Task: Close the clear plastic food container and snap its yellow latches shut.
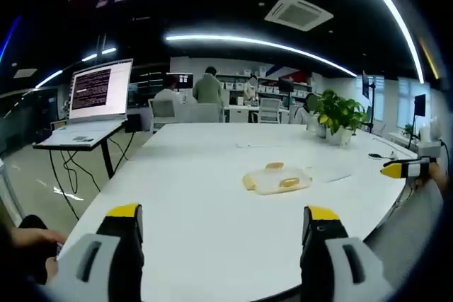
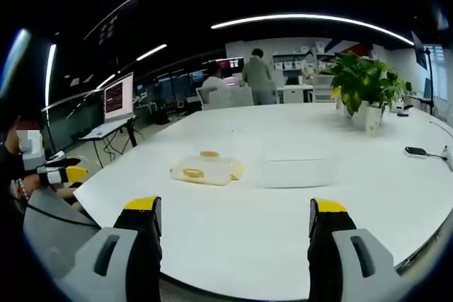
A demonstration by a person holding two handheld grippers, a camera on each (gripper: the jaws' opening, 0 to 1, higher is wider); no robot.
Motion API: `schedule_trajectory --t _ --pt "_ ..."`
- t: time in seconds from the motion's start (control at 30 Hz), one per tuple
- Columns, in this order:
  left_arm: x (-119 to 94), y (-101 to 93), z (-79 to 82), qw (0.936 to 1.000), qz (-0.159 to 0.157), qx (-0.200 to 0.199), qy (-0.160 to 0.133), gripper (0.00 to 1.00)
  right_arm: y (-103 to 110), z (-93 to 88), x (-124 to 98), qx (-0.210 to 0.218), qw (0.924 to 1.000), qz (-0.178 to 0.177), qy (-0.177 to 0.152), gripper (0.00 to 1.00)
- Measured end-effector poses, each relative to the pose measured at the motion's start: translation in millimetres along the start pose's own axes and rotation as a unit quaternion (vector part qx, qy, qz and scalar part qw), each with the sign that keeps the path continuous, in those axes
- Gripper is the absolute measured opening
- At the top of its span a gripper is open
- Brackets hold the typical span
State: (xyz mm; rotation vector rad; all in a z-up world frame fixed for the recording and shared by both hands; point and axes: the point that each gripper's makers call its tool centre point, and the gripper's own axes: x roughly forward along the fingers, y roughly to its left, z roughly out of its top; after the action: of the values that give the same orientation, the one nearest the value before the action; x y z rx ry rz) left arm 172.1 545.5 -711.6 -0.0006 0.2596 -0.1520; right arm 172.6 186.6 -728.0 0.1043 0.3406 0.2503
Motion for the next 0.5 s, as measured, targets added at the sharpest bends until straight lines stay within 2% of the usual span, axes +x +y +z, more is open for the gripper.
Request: schedule_trajectory --t 0.5 --pt "-0.7 1.8 -0.6 1.0 -0.001 0.002 0.002 0.88 2.5 -0.8 -1.0 -0.001 1.0 0.0 0.001 0.84"
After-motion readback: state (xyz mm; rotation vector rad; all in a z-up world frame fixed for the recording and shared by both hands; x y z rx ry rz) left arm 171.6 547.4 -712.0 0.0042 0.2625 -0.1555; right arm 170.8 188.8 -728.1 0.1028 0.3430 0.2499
